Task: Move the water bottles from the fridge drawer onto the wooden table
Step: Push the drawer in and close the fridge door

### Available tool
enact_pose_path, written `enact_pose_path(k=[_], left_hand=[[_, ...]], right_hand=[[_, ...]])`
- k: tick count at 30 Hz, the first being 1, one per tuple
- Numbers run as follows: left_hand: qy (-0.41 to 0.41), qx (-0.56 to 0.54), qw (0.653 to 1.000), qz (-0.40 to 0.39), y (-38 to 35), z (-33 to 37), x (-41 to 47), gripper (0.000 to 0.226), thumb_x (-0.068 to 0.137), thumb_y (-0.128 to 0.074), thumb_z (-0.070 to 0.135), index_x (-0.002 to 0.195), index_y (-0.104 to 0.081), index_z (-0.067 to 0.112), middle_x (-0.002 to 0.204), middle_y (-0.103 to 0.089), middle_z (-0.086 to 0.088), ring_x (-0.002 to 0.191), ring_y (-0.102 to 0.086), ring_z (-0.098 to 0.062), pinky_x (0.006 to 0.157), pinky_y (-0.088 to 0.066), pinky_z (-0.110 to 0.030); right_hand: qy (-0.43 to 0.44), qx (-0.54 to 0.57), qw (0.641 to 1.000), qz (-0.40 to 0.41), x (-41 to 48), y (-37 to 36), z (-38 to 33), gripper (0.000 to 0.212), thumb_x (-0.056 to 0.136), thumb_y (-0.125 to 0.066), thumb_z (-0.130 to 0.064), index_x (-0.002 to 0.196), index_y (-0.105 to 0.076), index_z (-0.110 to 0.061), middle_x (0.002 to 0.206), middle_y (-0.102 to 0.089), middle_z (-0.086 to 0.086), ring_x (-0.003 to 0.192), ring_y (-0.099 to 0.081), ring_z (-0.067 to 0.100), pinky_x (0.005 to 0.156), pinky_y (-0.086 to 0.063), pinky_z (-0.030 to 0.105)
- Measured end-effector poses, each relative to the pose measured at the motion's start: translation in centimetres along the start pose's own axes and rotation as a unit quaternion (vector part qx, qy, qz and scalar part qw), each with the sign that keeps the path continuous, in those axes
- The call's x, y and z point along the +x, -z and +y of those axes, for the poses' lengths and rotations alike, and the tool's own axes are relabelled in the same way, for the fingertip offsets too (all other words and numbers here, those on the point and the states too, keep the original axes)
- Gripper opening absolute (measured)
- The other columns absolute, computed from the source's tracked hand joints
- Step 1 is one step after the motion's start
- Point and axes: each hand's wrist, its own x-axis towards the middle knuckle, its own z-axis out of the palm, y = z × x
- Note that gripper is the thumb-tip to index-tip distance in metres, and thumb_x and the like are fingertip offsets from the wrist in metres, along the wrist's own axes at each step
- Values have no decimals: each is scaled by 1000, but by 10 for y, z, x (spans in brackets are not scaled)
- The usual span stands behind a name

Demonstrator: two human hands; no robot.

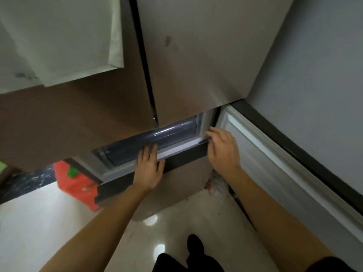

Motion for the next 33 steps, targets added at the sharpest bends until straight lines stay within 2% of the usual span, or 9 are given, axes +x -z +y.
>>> enact_pose_path(k=[3, 6, 10, 12, 16, 21, 26, 31, 33], left_hand=[[-84, -53, 995, 5, -14, 58, 9, 64, 103, -38, 39, 157, -15, 15, 165, -9, -13, 151, -7, -34, 123, -13, -48], [-187, -108, 976, -5, -28, 127, 6, 62, 105, -36, 39, 158, -13, 16, 165, -3, -13, 152, -4, -32, 123, -11, -46], [-292, -154, 943, -32, -52, 213, -25, 60, 104, -26, 42, 158, -8, 25, 166, 7, -7, 153, 5, -26, 123, -3, -39], [-326, -170, 929, -48, -63, 246, -46, 58, 104, -24, 41, 158, -8, 28, 166, 10, -6, 153, 8, -24, 122, -1, -37], [-323, -201, 922, -76, -81, 282, -77, 57, 104, -24, 39, 158, -7, 34, 165, 17, 0, 152, 12, -22, 122, -6, -39], [-288, -190, 936, -65, -82, 275, -84, 52, 106, -24, 42, 156, -8, 41, 165, 13, 8, 153, 3, -19, 123, -13, -43], [-201, -224, 947, -110, -65, 282, -114, 55, 102, -18, 59, 154, -1, 49, 163, 15, 18, 151, 6, -11, 123, -5, -39], [-72, -384, 908, -153, -62, 284, -166, 65, 98, -25, 64, 154, 4, 46, 153, -4, 30, 148, -12, -5, 118, -12, -27], [-30, -441, 882, -164, -63, 281, -181, 68, 94, -29, 72, 153, -3, 49, 160, -11, 24, 149, -20, -10, 120, -22, -39]], right_hand=[[-8, -121, 986, 113, -23, 63, 24, 30, 89, -52, -14, 112, -71, -17, 124, -65, 5, 117, -58, 26, 96, -42, 44], [-132, -225, 953, 152, -60, 127, 62, 32, 95, -51, -23, 122, -67, -15, 132, -62, 10, 125, -53, 29, 103, -37, 48], [-384, -309, 870, 2, -122, 193, 93, 63, 100, -23, -55, 144, -51, -18, 150, -46, 20, 143, -33, 42, 117, -19, 61], [-455, -296, 837, -69, -140, 213, 97, 75, 96, -12, -69, 151, -40, -26, 154, -41, 17, 142, -32, 44, 116, -15, 61], [-413, -217, 876, -123, -144, 237, 97, 59, 103, -15, -57, 148, -42, -31, 148, -52, 7, 131, -50, 34, 106, -36, 46], [-375, -85, 897, -218, -155, 268, 113, 53, 105, -18, -55, 151, -39, -38, 156, -42, 2, 140, -42, 28, 115, -30, 37], [-347, 63, 890, -288, -164, 281, 134, 56, 99, -24, -67, 150, -36, -47, 159, -33, -10, 146, -33, 16, 121, -20, 34], [-286, 196, 865, -364, -177, 260, 133, 53, 107, -26, -48, 158, -20, -33, 162, -26, -9, 143, -28, 7, 117, -17, 23], [-270, 266, 849, -367, -184, 238, 122, 55, 108, -29, -45, 159, -15, -31, 162, -25, -9, 145, -26, 9, 119, -18, 25]])
